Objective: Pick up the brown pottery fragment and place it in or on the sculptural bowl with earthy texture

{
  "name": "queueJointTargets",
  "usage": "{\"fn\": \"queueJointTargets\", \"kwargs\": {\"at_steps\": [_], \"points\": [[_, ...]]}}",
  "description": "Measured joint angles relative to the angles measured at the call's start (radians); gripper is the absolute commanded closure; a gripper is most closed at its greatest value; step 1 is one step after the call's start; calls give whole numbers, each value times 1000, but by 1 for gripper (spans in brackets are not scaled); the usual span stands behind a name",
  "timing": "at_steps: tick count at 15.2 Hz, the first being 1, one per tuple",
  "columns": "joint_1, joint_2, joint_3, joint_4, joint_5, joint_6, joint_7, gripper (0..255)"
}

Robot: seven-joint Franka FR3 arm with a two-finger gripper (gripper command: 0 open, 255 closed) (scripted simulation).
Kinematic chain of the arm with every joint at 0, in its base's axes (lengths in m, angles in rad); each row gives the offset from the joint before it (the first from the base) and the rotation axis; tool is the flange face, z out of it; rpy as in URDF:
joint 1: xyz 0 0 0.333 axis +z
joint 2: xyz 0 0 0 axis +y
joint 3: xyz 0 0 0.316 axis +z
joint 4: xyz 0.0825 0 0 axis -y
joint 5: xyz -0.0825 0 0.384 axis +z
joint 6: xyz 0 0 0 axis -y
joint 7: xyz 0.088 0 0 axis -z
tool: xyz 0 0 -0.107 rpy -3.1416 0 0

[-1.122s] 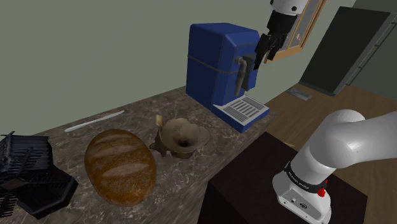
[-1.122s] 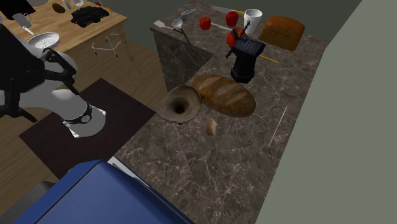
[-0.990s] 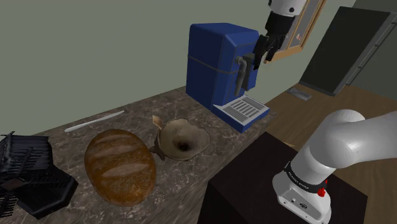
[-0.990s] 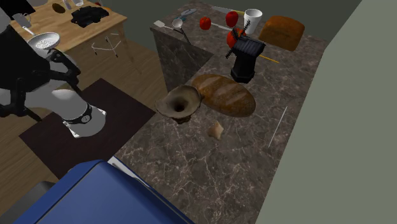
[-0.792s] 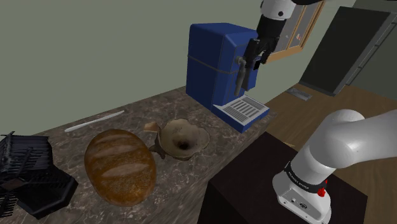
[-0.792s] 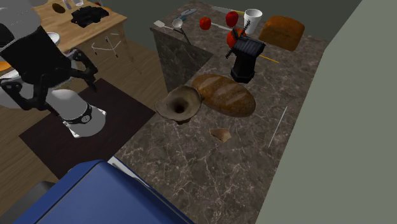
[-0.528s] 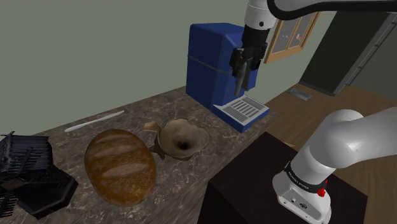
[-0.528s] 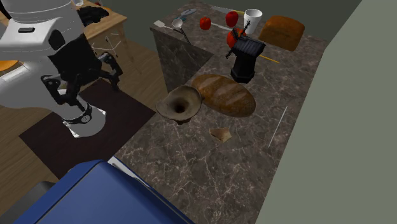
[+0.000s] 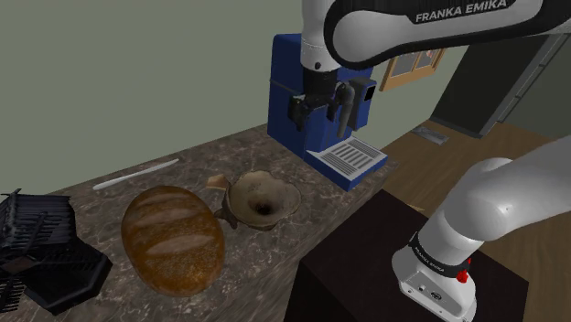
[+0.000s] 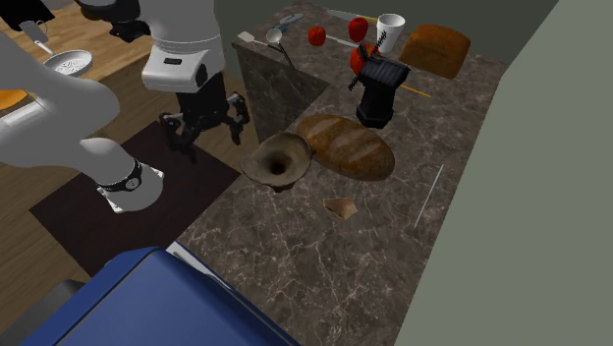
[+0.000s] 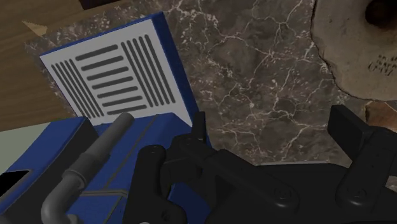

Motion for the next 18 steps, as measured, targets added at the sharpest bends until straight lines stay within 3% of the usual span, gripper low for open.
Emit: {"fn": "queueJointTargets", "kwargs": {"at_steps": [6,10,13,18], "points": [[-48,248,172,118,-101,44,281,0],[-58,473,264,246,-237,30,499,0],[-24,653,287,364,-354,-13,654,0],[94,928,248,587,-506,-111,840,0]]}}
